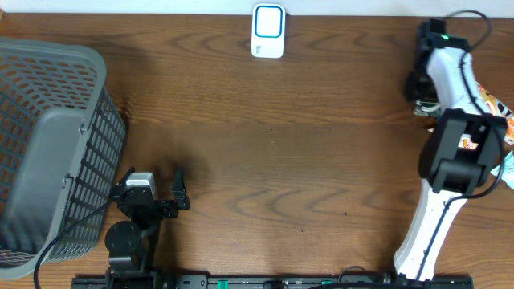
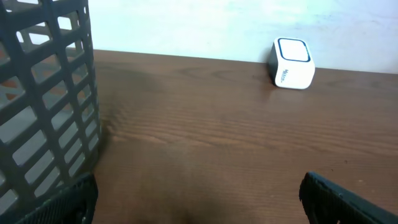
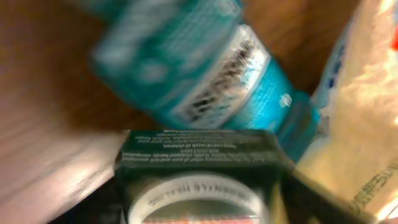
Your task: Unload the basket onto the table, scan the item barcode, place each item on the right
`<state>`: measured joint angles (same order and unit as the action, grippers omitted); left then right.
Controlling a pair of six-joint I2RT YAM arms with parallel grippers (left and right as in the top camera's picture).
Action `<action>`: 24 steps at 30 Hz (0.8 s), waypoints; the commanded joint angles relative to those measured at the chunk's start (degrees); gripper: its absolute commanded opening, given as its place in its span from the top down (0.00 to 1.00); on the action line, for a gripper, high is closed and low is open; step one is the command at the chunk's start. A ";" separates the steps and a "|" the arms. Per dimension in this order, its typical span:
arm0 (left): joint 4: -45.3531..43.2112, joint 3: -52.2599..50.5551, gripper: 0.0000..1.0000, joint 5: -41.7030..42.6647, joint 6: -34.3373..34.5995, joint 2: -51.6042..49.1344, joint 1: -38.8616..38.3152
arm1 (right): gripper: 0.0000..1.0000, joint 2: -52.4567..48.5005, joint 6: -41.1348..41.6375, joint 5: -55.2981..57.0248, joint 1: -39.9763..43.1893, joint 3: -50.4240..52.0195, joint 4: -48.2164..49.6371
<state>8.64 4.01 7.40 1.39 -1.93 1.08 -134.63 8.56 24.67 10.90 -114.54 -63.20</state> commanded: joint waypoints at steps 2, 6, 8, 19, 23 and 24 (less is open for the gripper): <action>1.51 -0.90 0.00 0.74 -0.74 0.20 0.28 | 0.01 2.78 -0.94 -4.33 1.62 -0.74 -0.94; 1.51 -0.90 0.00 0.74 -0.74 0.20 0.28 | 0.01 9.35 -0.90 -12.57 1.73 -1.33 -1.51; 1.51 -0.90 0.00 0.76 -0.74 0.20 0.28 | 0.01 13.46 -0.90 -15.89 1.60 -1.36 -1.66; 1.51 -0.90 0.00 0.74 -0.74 0.20 0.28 | 0.01 40.30 -0.92 -29.99 -1.86 -1.33 -8.79; 1.51 -0.90 0.00 0.74 -0.74 0.20 0.28 | 0.01 48.00 -0.92 -29.97 -1.99 -1.33 -9.79; 1.51 -0.90 0.00 0.74 -0.74 0.20 0.28 | 0.01 49.37 -0.92 -29.97 -1.99 -1.33 -9.79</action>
<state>8.64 4.01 7.40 1.39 -1.93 1.08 -88.14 8.05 -3.73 9.10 -115.61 -72.66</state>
